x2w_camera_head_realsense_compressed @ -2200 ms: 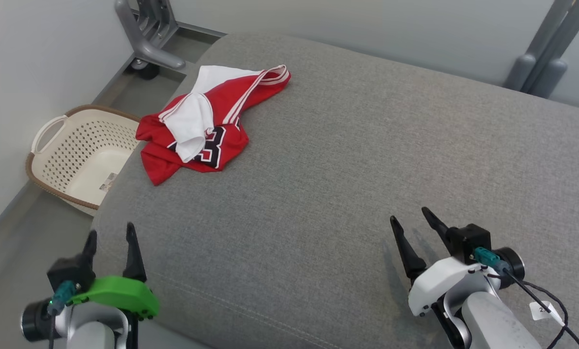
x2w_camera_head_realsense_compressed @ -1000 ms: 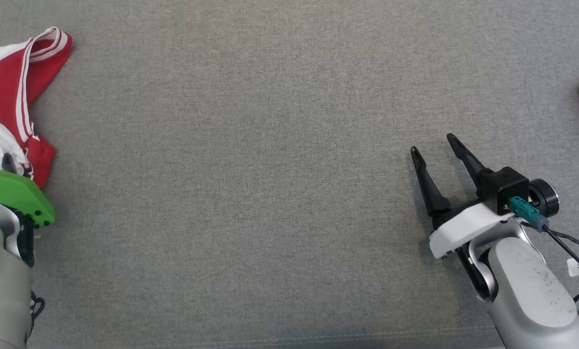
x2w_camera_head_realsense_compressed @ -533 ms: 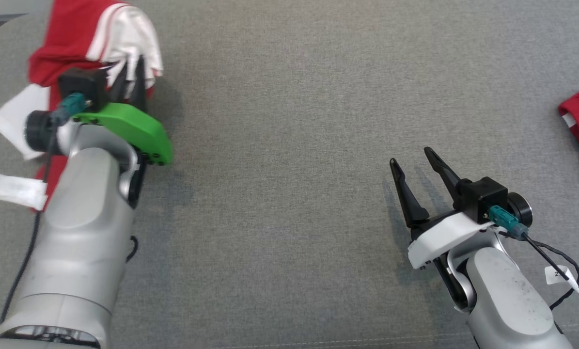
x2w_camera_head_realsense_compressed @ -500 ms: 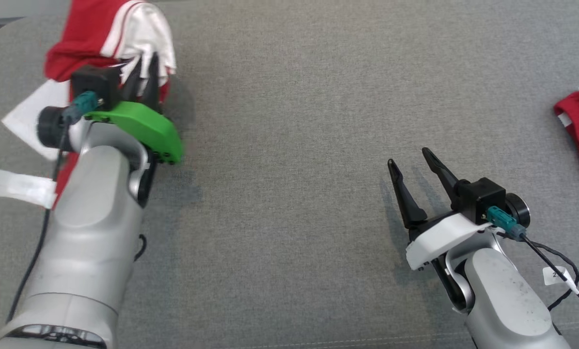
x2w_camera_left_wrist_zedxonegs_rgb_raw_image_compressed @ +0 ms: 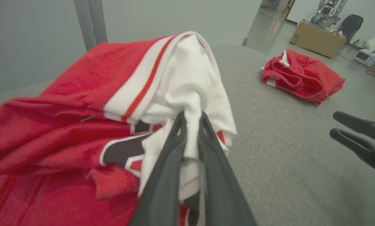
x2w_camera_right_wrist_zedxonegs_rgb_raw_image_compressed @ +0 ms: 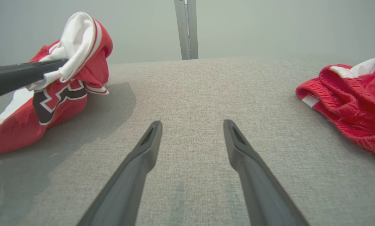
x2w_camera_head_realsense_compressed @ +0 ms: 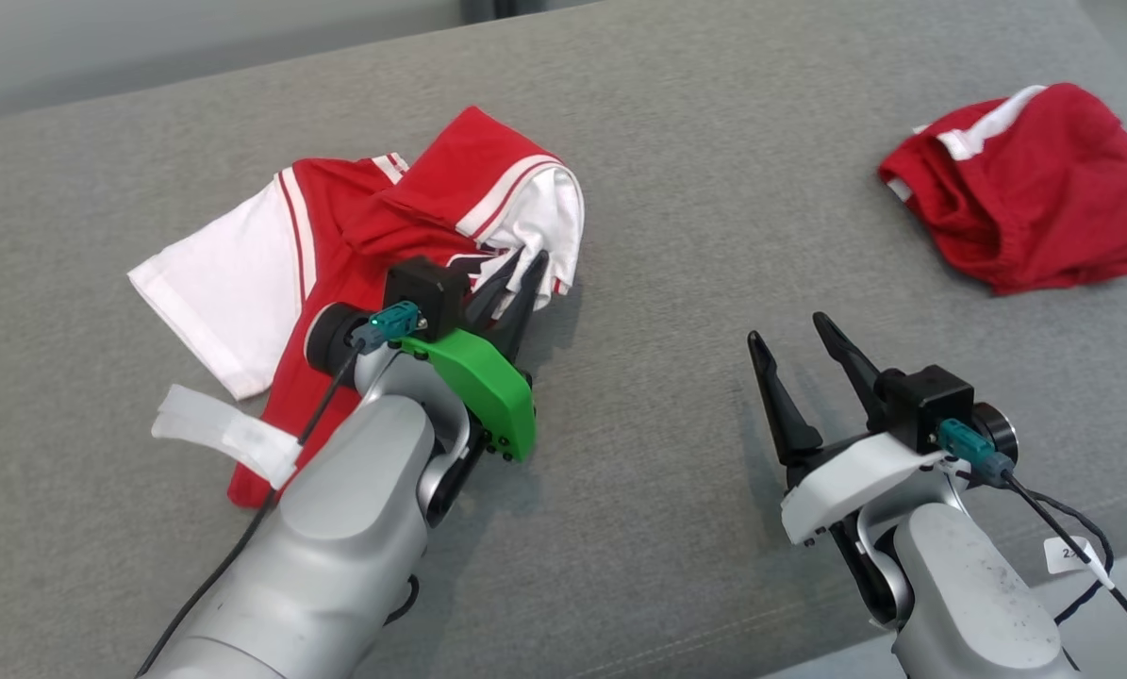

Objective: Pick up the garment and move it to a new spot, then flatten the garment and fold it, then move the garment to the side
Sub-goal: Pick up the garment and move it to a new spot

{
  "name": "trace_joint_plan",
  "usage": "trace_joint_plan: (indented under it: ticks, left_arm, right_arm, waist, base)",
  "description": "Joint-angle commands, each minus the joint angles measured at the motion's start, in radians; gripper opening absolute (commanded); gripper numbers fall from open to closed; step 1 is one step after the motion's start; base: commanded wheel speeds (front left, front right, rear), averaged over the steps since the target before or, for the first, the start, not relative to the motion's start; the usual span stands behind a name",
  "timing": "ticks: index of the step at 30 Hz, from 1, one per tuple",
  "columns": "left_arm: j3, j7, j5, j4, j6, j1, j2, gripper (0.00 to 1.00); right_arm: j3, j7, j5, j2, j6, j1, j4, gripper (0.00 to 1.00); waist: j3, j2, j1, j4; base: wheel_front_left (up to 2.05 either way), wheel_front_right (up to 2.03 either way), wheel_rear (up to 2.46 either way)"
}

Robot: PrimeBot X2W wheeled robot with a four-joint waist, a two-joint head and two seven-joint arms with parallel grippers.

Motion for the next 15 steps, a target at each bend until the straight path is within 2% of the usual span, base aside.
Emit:
trace_joint_plan:
  ticks: [1, 3, 4, 5, 10, 15]
  left_arm:
    - [-0.026, -0.003, -0.016, 0.005, -0.002, 0.008, 0.006, 0.00]
    - [-0.057, -0.004, -0.055, 0.022, 0.012, 0.015, 0.006, 0.00]
    - [-0.071, -0.004, -0.061, 0.030, 0.018, 0.015, 0.006, 0.30]
    - [-0.085, -0.004, -0.075, 0.042, 0.022, 0.019, 0.005, 1.00]
    - [-0.112, -0.004, -0.099, 0.069, 0.034, 0.026, 0.006, 1.00]
    - [-0.081, -0.004, -0.073, 0.034, 0.059, 0.056, 0.006, 1.00]
  right_arm:
    - [0.000, -0.002, 0.007, 0.002, -0.001, 0.010, 0.004, 1.00]
    - [0.004, -0.002, 0.005, 0.007, -0.001, 0.013, 0.008, 1.00]
    - [0.002, -0.002, 0.007, 0.008, -0.001, 0.013, 0.010, 1.00]
    - [0.001, -0.002, 0.010, 0.009, -0.001, 0.012, 0.009, 1.00]
    - [-0.013, -0.002, 0.009, 0.014, -0.001, 0.025, 0.008, 1.00]
    - [-0.016, -0.002, 0.007, 0.012, -0.001, 0.031, 0.000, 1.00]
  waist:
    - [-0.021, 0.0000, 0.0000, -0.121]
    - [-0.028, 0.0000, 0.0000, -0.153]
    - [-0.030, 0.0000, 0.0000, -0.164]
    - [-0.033, 0.0000, 0.0000, -0.174]
    - [-0.050, 0.0000, 0.0000, -0.167]
    - [-0.072, 0.0000, 0.0000, -0.092]
  base:
    - [0.00, 0.00, 0.00]
    - [0.00, 0.00, 0.00]
    - [0.00, 0.00, 0.00]
    - [0.00, 0.00, 0.00]
    - [0.00, 0.00, 0.00]
    - [0.00, 0.00, 0.00]
